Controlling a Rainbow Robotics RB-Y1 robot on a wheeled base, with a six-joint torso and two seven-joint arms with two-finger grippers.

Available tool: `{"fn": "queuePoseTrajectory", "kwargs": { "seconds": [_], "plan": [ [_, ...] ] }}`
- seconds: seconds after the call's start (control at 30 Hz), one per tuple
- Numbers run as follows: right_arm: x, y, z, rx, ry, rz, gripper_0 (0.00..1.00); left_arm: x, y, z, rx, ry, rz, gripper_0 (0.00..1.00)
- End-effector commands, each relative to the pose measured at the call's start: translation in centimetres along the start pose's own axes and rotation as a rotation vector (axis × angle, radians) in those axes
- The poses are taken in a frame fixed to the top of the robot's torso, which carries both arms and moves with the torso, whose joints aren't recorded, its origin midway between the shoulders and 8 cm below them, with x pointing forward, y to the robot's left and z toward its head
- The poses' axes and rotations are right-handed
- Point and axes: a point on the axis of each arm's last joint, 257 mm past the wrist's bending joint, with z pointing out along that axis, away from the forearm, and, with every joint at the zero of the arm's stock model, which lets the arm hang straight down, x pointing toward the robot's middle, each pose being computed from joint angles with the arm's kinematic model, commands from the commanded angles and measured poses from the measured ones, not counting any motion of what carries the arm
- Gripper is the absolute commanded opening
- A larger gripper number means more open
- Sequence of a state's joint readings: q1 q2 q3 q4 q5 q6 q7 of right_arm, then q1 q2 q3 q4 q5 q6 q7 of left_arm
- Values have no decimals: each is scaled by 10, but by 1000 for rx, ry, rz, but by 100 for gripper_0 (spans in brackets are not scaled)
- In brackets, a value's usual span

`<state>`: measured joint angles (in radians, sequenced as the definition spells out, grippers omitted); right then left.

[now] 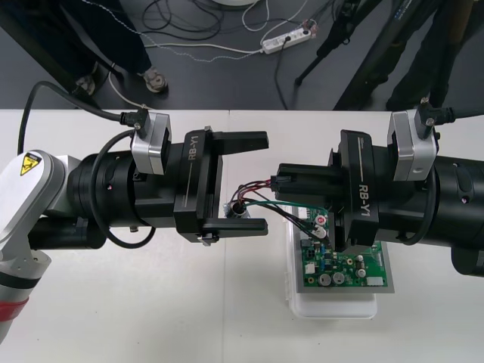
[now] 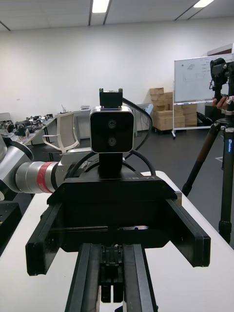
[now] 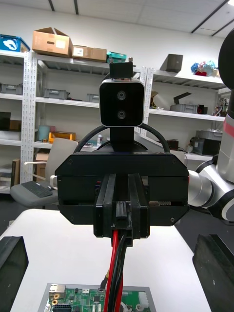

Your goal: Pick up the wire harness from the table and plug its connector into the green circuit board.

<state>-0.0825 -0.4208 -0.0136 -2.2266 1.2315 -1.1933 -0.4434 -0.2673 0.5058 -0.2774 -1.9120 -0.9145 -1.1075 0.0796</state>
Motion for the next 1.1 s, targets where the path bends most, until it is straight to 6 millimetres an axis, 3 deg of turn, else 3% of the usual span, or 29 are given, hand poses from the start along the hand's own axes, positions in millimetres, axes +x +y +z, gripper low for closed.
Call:
{"fn": "queuePoseTrajectory", "kwargs": {
  "seconds": [0.03, 0.33, 0.37, 0.5, 0.7, 0.77, 0.87, 1.1],
  "plan": [
    [-21, 11, 11, -35, -43, -69, 0, -19, -1, 6, 40, -23, 156, 100],
    [-21, 11, 11, -35, -44, -72, 0, -19, -1, 6, 40, -23, 154, 98],
    [-21, 12, 11, -37, -45, -70, 0, -19, -1, 6, 41, -22, 155, 94],
    [-22, 11, 11, -37, -49, -70, 0, -19, -1, 6, 40, -23, 154, 60],
    [-23, 12, 11, -40, -51, -68, 0, -19, -1, 6, 40, -23, 152, 44],
    [-23, 13, 11, -40, -52, -72, 0, -19, -2, 6, 42, -24, 146, 30],
    [-23, 12, 11, -38, -50, -73, 0, -19, -2, 6, 43, -24, 148, 24],
    [-23, 12, 11, -40, -54, -77, 0, -19, -4, 8, 48, -28, 144, 21]
  ]
}}
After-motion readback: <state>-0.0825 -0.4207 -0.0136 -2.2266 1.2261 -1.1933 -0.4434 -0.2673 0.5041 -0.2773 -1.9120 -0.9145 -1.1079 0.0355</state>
